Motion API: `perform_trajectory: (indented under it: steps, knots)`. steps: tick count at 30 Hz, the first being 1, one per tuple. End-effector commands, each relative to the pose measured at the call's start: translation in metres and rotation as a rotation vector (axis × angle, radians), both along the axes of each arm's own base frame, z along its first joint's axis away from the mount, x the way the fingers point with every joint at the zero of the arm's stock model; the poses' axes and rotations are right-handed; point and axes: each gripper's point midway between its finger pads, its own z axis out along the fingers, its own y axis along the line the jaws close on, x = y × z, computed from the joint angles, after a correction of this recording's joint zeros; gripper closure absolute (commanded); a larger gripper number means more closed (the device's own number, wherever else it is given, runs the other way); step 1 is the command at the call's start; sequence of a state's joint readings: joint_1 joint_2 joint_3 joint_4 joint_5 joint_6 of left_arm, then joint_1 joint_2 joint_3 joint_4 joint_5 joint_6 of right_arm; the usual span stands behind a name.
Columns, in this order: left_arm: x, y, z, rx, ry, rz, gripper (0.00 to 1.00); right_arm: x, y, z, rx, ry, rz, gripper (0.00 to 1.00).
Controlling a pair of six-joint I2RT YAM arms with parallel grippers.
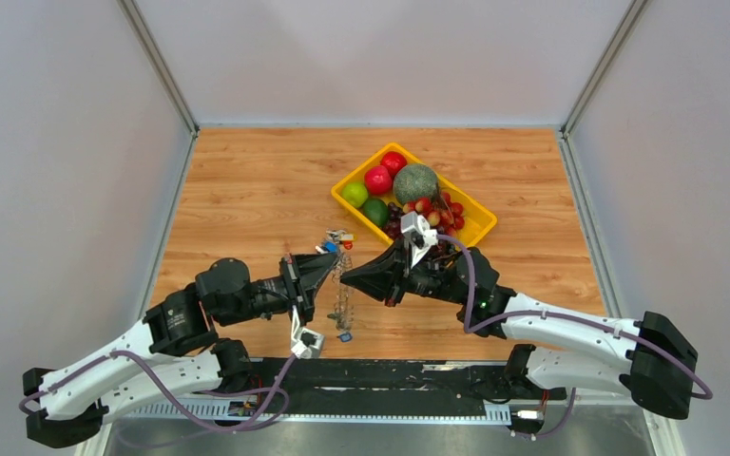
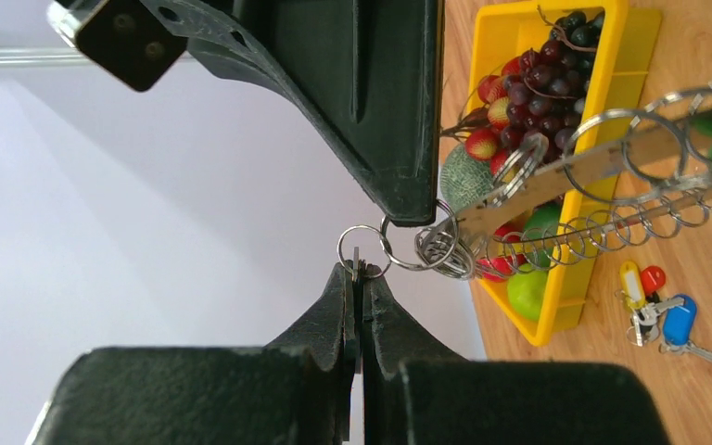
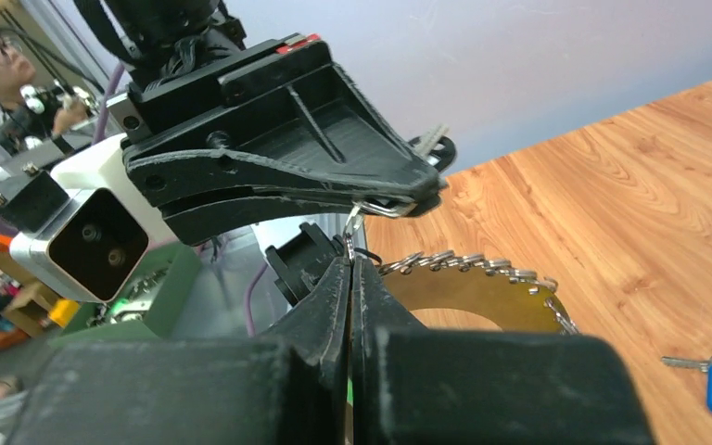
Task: Remove the keys from the keyring
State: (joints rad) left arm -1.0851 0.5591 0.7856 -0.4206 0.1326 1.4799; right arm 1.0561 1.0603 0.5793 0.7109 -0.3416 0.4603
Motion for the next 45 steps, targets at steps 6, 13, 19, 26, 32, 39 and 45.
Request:
perform_trajectory:
  steps: [6, 13, 19, 26, 32, 39, 45]
  knots:
    - [-0.006, 0.000, 0.027, -0.102, -0.017, -0.021, 1.00, 0.018, -0.005, 0.020, -0.003, -0.057, -0.155, 1.00]
    - [-0.009, -0.001, 0.024, -0.090, -0.035, -0.047, 1.00, 0.027, -0.001, 0.015, -0.004, 0.075, -0.168, 0.97]
    - [-0.013, 0.000, 0.024, -0.083, -0.043, -0.062, 1.00, 0.023, 0.003, 0.003, -0.081, -0.050, -0.146, 0.68]
    - [-0.017, -0.002, 0.024, -0.079, -0.043, -0.086, 1.00, 0.018, -0.013, 0.015, -0.069, -0.318, -0.174, 0.64]
    - [-0.022, -0.004, 0.024, -0.078, -0.036, -0.117, 1.00, 0.014, -0.007, 0.012, -0.106, -0.495, -0.137, 0.64]
    - [-0.022, -0.003, 0.025, -0.082, -0.038, -0.117, 1.00, 0.019, -0.005, 0.005, -0.132, -0.497, -0.153, 0.66]
    - [-0.020, -0.003, 0.023, -0.076, -0.040, -0.106, 1.00, 0.010, -0.005, 0.004, -0.114, -0.473, -0.108, 0.66]
